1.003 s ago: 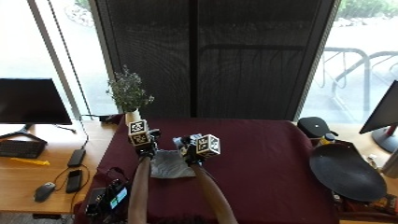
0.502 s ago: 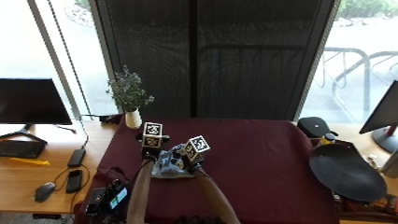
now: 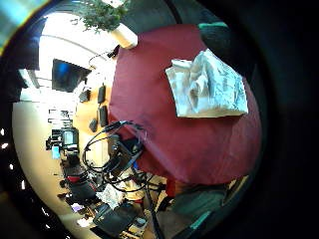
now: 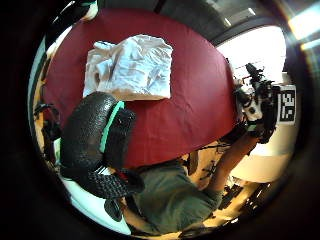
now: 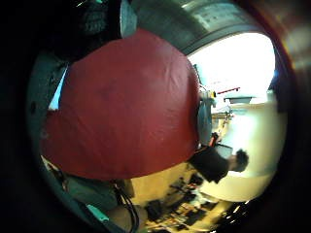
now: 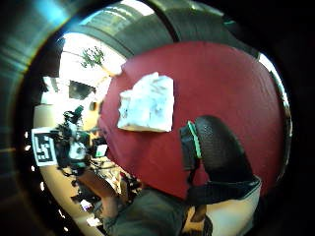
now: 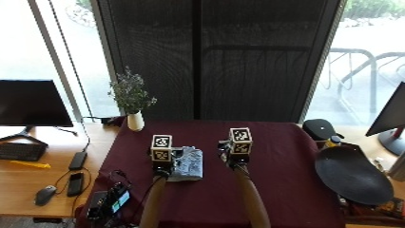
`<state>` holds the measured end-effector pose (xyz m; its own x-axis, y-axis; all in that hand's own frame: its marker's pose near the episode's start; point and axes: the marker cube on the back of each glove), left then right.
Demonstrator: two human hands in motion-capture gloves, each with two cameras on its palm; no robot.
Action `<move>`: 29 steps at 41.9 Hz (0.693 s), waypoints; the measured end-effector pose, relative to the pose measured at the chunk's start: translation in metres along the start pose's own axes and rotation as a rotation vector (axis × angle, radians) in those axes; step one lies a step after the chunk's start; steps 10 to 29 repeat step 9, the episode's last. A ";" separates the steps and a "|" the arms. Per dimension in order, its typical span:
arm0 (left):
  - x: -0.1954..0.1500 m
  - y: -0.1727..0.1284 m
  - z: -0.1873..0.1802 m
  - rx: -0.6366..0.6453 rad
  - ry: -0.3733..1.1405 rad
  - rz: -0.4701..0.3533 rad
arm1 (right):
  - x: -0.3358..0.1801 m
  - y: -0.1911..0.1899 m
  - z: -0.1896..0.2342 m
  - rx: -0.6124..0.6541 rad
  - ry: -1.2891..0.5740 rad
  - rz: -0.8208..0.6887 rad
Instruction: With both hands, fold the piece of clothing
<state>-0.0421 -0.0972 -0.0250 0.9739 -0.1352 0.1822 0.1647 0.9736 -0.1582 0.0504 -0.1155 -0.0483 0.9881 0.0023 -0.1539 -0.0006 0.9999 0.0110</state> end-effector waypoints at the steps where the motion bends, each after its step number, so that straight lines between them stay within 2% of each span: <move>1: 0.002 -0.001 0.004 0.004 -0.001 0.003 | 0.003 0.004 -0.004 0.018 -0.010 0.014; 4: 0.009 -0.002 0.014 0.011 0.004 0.016 | 0.005 0.013 -0.010 0.056 -0.017 0.041; 9: 0.017 0.013 0.011 -0.007 0.015 0.016 | -0.001 0.024 -0.015 0.097 -0.012 0.052; 29: 0.017 0.013 0.011 -0.007 0.015 0.016 | -0.001 0.024 -0.015 0.097 -0.012 0.052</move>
